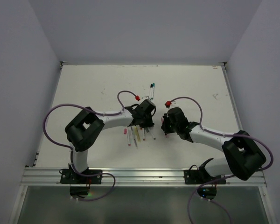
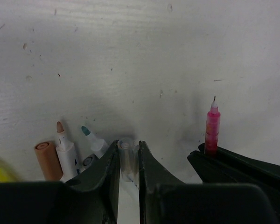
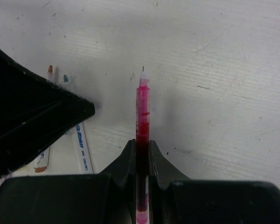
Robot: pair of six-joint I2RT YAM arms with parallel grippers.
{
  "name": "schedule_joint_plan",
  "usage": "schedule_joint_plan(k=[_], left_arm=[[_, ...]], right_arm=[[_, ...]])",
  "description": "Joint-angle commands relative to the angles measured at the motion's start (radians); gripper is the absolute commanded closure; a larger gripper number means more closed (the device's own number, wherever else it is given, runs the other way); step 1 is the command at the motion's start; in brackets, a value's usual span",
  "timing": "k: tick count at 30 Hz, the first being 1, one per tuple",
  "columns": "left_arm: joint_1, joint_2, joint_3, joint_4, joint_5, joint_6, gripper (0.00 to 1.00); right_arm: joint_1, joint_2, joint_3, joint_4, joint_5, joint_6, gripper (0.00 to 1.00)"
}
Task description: Open the pen caps
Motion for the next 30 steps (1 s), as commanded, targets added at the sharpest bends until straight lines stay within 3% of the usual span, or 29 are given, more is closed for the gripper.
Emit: schedule_joint_plan(k=[1,7,16,23,25,26,30], left_arm=[[-0.013,-0.012,-0.025,0.021,0.022,-0.034,0.83],[-0.024,-0.022,-0.039,0.024,0.022,-0.043,0.81],[-0.022,-0.051,-0.043,0.010,-0.006,-0.049,0.67],[-0.022,-0.095,-0.040,-0.013,-0.021,-0.046,0.66],[-0.022,-0.129,-0.037,-0.034,-0.053,-0.037,0.66],[-0.024,-0.146,-0.033,-0.045,-0.067,-0.030,0.59],[-0.019,-0.239,-0.025,-0.103,-0.166,-0.008,0.54]], right_arm=[[-0.001,0.036,0.048,0.056,-0.032,-0.014,1.00],[-0.001,0.090,0.054,0.110,-0.073,-0.031,1.00],[0.001,0.140,0.051,0.146,-0.121,-0.042,1.00],[0.001,0.162,0.049,0.148,-0.127,-0.044,1.00],[0.001,0.173,0.052,0.146,-0.135,-0.037,1.00],[0.001,0.180,0.055,0.140,-0.140,-0.034,1.00],[0.001,0.208,0.063,0.140,-0.156,-0.013,0.96]])
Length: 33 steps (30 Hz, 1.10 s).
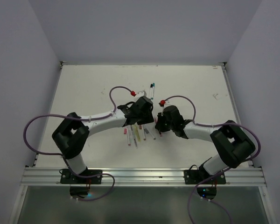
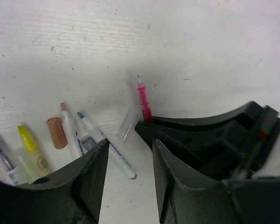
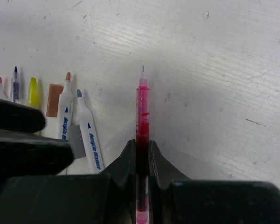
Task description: Open the pen caps
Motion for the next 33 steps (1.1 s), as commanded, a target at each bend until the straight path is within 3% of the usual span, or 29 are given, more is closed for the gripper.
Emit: schedule_joint_plan(k=[1,4,9,17,24,25,27,33], left_arm=[[0.001,-0.118,0.006,-0.055,-0.122,0.032,0.53],[0.001,-0.187,-0.009,-0.080,-0.181,0.049,0.48],[0.008,-0.301,-0.054,-0.109,-0.254,0.070,0.46],[0.068,-0.440,-0.173,-0.103,-0.268,0.098,0.45],[0.102,-0.505,-0.241,-0.084,-0.265,0.121,0.41],[0.109,-0.509,-0.252,-0.084,-0.265,0.130,0.36],[0.116,-0.528,-0.262,-0.077,-0.268,0.141,0.35],[0.174,-0.581,-0.311,-0.063,-0.277,0.210,0.12]], right_arm=[[0.002,0.046,0.024,0.000,-0.029,0.020,0.95],[0.002,0.063,0.039,-0.007,-0.035,0.027,0.92],[0.010,0.070,0.047,-0.014,-0.041,0.027,0.83],[0.015,0.058,0.050,-0.045,-0.033,0.036,0.65],[0.021,0.043,0.068,-0.036,-0.082,0.032,0.64],[0.024,0.040,0.073,-0.036,-0.087,0.032,0.64],[0.024,0.018,0.090,-0.053,-0.079,0.035,0.64],[0.021,-0.025,0.226,-0.192,0.071,0.020,0.64]])
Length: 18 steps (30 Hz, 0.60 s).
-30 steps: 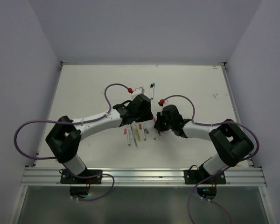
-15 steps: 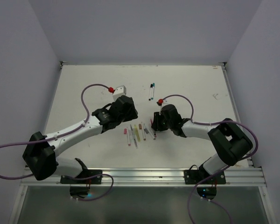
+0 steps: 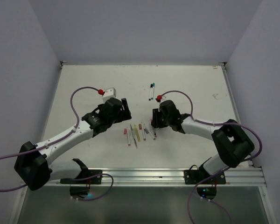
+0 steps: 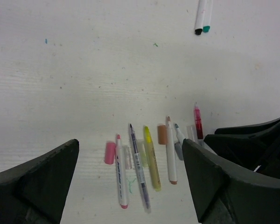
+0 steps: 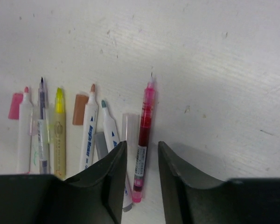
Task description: Open the pen caps
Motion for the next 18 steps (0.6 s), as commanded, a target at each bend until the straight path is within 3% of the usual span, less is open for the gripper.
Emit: schedule_joint_plan(k=[1,3,7,15,18], left_arm=[[0.050,-0.049,-0.031,0.029,-0.055,0.075,0.03],[0.074,-0.075,-0.040,0.029,-0.067,0.114,0.00],[0.101,-0.120,-0.071,0.028,-0.104,0.158,0.00],[0.113,-0.184,-0.160,0.081,-0.059,0.246,0.00],[0.111,-0.187,-0.186,0.115,-0.029,0.261,0.00]], right_arm=[[-0.003,-0.039,0.147,-0.123,0.114,-0.013,0.59],[-0.017,-0.001,0.235,-0.158,0.176,-0.016,0.52],[-0.055,0.107,0.385,-0.224,0.275,0.005,0.52],[-0.124,0.415,0.770,-0.295,0.393,-0.004,0.70],[-0.141,0.527,0.893,-0.325,0.410,-0.008,0.72]])
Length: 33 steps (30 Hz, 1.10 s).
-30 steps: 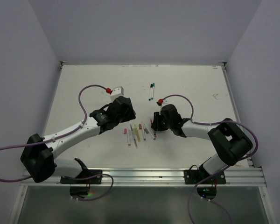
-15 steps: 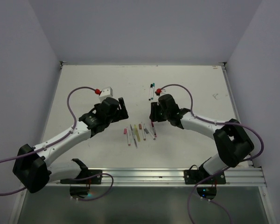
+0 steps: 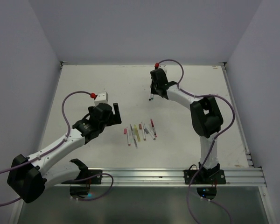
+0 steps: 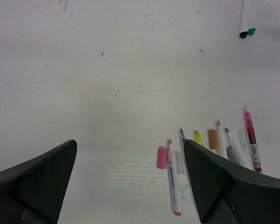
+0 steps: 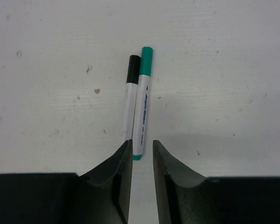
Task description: Open the pen caps
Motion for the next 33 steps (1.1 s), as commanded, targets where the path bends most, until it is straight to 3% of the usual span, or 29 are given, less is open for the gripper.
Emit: schedule_joint_plan(k=[1,8,18,22,25,28,29,33], left_arm=[[0.006,-0.013,-0.032,0.081,0.022,0.054,0.00],[0.006,0.033,-0.035,0.115,0.063,0.066,0.00],[0.007,0.054,-0.039,0.141,0.111,0.055,0.00],[0.006,0.045,-0.044,0.139,0.120,0.051,0.00],[0.006,0.033,-0.042,0.141,0.137,0.046,0.00],[0.007,0.027,-0.036,0.152,0.169,0.043,0.00],[0.006,0.027,-0.032,0.161,0.193,0.038,0.00],[0.006,0.028,-0.010,0.187,0.270,0.011,0.00]], right_arm=[[-0.015,0.108,0.131,-0.077,0.067,-0.008,0.73],[-0.034,0.228,0.279,-0.092,0.041,-0.004,0.74],[-0.046,0.299,0.277,-0.094,0.017,0.024,0.74],[-0.057,0.278,0.211,-0.089,0.027,0.033,0.74],[-0.063,0.241,0.137,-0.072,0.037,0.026,0.80],[-0.065,0.167,0.012,-0.054,0.038,0.006,0.96],[-0.065,0.111,-0.022,-0.045,0.028,-0.007,1.00],[-0.051,-0.086,-0.220,0.058,0.002,-0.051,1.00]])
